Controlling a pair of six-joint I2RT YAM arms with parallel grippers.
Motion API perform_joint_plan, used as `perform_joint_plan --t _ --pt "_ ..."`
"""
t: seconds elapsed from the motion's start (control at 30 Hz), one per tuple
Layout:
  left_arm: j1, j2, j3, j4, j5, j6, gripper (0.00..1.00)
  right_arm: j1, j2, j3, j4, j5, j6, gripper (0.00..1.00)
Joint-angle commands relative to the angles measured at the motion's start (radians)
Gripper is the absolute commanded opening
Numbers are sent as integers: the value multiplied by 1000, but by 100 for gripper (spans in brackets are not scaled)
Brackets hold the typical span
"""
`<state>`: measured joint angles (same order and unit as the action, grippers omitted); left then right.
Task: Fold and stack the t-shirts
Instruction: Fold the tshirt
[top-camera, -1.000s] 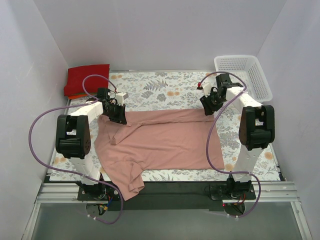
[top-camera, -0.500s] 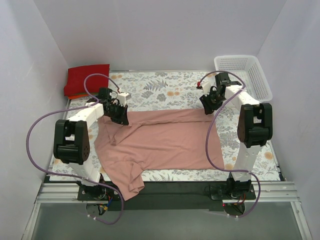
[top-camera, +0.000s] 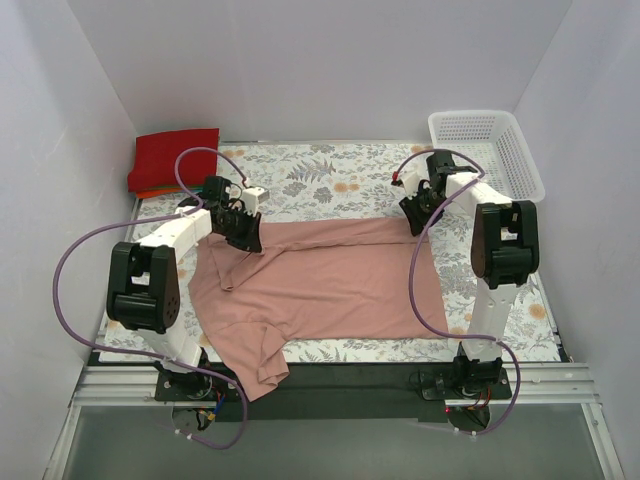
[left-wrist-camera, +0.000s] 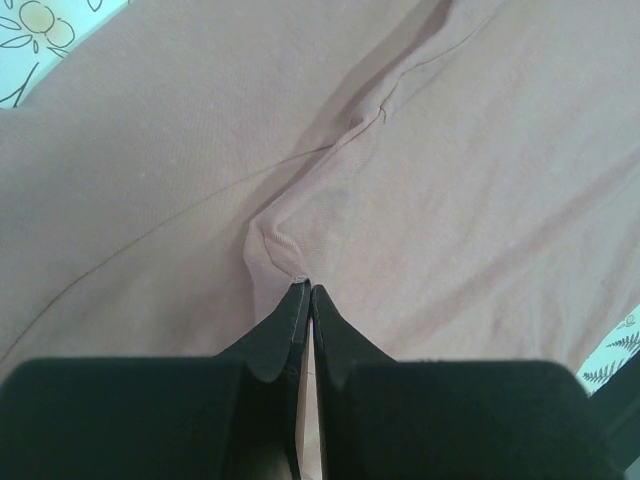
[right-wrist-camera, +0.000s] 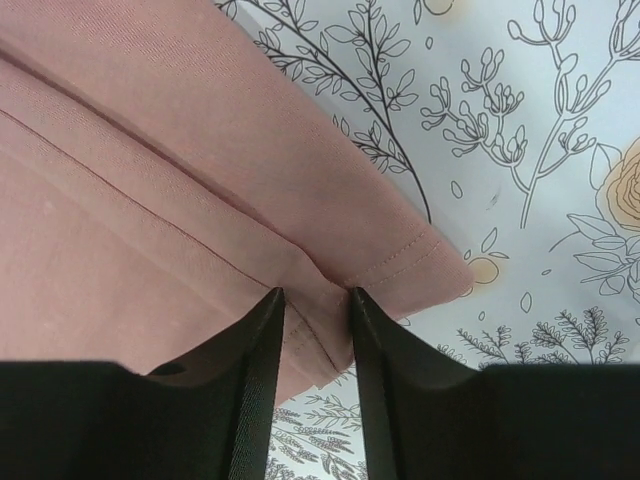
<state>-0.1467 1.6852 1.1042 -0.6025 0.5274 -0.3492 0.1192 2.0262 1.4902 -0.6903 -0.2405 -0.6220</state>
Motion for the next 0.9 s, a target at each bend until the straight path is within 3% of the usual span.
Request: perform_joint_plan --t 0.0,0.3,0.43,0.73,0.87 --pt "-13 -73 -9 -13 -7 24 0 -3 -20 7 -12 -3 -12 38" --pt "-22 -130 -46 -39 -26 49 0 -4 -113 -47 -20 -3 -35 19" --pt "-22 -160 -69 -62 -33 70 0 -7 -130 -71 -28 6 -50 1" --pt "-37 -193 -132 -125 -30 144 0 -7 -172 -157 -43 7 -94 1" --pt "-60 -196 -168 -135 -37 164 0 -6 -190 -200 -48 15 -117 6"
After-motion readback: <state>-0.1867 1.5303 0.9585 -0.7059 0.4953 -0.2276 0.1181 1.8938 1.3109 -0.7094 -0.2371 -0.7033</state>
